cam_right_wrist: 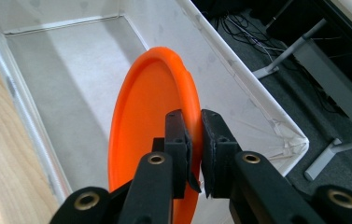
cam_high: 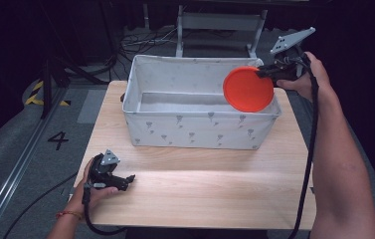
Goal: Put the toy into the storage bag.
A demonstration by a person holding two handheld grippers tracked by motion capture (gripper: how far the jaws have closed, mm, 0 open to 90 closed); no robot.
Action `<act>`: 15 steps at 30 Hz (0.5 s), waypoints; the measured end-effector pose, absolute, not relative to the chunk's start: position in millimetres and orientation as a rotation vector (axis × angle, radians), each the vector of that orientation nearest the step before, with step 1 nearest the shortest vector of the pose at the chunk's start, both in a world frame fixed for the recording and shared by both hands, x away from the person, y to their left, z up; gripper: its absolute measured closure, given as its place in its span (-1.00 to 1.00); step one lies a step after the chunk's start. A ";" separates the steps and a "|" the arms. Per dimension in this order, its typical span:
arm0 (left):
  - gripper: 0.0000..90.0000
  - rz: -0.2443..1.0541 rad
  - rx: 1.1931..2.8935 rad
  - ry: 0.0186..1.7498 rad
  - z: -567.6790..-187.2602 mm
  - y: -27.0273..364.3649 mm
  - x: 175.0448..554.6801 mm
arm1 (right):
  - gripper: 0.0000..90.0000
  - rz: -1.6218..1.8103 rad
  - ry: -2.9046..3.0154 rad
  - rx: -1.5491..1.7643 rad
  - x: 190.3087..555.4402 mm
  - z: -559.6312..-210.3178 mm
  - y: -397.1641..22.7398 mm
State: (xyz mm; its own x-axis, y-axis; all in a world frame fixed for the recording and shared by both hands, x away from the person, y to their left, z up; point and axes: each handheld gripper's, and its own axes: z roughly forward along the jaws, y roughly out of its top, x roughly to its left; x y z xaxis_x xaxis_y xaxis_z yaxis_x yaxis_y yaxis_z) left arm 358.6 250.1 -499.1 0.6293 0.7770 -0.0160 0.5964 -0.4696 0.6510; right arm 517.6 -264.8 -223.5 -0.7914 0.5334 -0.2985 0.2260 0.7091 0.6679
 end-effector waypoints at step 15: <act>-0.99 0.376 2.224 1.072 -499.2 250.0 358.4 | 0.83 0.828 2.537 0.480 515.6 -254.9 -260.5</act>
